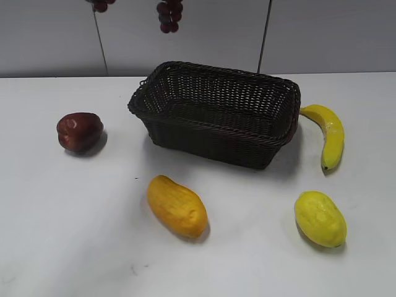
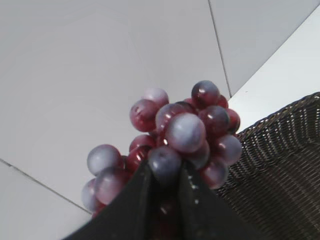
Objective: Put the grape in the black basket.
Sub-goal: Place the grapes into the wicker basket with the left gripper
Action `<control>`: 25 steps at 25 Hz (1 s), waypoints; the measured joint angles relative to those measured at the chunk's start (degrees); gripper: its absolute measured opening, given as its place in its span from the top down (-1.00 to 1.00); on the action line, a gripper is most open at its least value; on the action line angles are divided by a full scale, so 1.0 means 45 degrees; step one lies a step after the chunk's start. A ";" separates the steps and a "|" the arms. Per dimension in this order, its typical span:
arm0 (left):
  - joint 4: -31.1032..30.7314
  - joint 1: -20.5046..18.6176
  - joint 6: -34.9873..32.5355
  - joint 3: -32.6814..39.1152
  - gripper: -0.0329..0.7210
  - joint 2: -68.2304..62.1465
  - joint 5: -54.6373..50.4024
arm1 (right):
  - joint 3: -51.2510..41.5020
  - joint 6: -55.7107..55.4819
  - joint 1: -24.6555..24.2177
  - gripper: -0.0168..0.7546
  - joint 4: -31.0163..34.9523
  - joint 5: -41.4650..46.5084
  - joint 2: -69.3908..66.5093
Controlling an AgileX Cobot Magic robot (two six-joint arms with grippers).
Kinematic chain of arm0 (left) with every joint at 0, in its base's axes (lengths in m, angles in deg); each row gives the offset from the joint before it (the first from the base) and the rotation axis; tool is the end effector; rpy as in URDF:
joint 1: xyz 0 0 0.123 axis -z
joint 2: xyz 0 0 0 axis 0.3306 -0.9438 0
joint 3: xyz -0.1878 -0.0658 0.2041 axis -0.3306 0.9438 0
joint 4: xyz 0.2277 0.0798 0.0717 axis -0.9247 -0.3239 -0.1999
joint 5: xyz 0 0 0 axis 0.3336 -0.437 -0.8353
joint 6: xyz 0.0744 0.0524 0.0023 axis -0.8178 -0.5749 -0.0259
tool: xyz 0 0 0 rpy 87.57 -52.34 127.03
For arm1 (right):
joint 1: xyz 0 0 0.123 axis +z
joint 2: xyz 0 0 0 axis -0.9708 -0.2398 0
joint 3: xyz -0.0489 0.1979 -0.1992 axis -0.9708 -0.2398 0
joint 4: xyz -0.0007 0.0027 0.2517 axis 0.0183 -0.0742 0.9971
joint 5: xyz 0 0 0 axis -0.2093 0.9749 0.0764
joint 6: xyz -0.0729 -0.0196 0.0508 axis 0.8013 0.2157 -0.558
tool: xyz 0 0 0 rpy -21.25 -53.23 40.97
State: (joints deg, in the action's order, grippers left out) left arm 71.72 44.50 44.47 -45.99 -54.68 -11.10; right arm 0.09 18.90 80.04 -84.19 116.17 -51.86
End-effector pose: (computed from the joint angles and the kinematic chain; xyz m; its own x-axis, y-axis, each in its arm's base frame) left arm 0.3412 -0.1719 0.3977 -0.0923 0.5871 -0.8043 0.6455 0.6503 0.4006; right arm -0.0054 0.0052 0.2782 -0.4465 0.0317 -0.8942 -0.0954 0.9920 0.0828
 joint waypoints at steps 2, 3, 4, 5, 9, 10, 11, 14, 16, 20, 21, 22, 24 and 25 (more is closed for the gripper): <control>0.0201 0.0175 -0.0026 0.0000 0.64 -0.0460 0.0205 | 0.0000 0.0000 0.0000 -0.58 0.0000 0.0000 0.0000; 0.0249 0.0311 -0.0026 0.0000 0.64 -0.0858 0.0311 | 0.0000 0.0000 0.0000 -0.58 0.0000 0.0000 0.0000; 0.0261 0.0467 -0.0038 0.0000 0.65 -0.1217 0.0451 | 0.0000 0.0000 0.0000 -0.58 0.0000 0.0000 0.0000; 0.0261 0.0605 -0.0038 0.0000 0.64 -0.1523 0.0587 | 0.0000 0.0000 0.0000 -0.58 0.0000 0.0000 0.0000; 0.0411 0.1079 -0.0038 0.0000 0.65 -0.2862 0.1147 | 0.0000 0.0000 0.0000 -0.58 0.0000 0.0000 0.0000; 0.0507 0.1106 -0.0038 0.0000 0.65 -0.3176 0.1159 | 0.0000 0.0000 0.0000 -0.58 0.0000 0.0000 0.0000; 0.0607 0.1119 -0.0038 0.0000 0.66 -0.3468 0.1113 | 0.0000 0.0000 0.0000 -0.58 0.0000 0.0000 0.0000; 0.0756 0.1119 -0.0038 0.0000 0.57 -0.4068 0.0752 | 0.0000 0.0000 0.0000 -0.58 0.0000 0.0000 0.0000; 0.0912 0.1119 -0.0038 0.0000 0.24 -0.4184 0.0627 | 0.0000 0.0000 0.0000 -0.58 0.0000 0.0000 0.0000; 0.1071 0.1119 -0.0038 -0.0011 -0.65 -0.4002 0.0836 | 0.0000 0.0000 0.0000 -0.58 0.0000 0.0000 0.0000; 0.1087 0.1119 -0.0038 -0.0011 -0.70 -0.3901 0.0836 | 0.0000 0.0000 0.0000 -0.58 0.0000 0.0000 0.0000; 0.1083 0.1119 -0.0038 -0.0011 -0.73 -0.3759 0.0777 | 0.0000 0.0000 0.0000 -0.58 0.0000 0.0000 0.0000; 0.1126 0.1067 -0.0038 -0.0011 -0.73 -0.3334 0.0635 | 0.0000 0.0000 0.0000 -0.58 0.0000 0.0000 0.0000; 0.1139 0.1007 0.0082 -0.0011 -0.72 -0.3076 0.0520 | 0.0000 0.0000 0.0000 -0.58 0.0000 0.0000 0.0000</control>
State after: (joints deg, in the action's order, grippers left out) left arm 76.84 49.03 44.84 -46.04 -68.52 -8.77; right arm 0.09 18.90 80.04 -84.19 116.17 -51.86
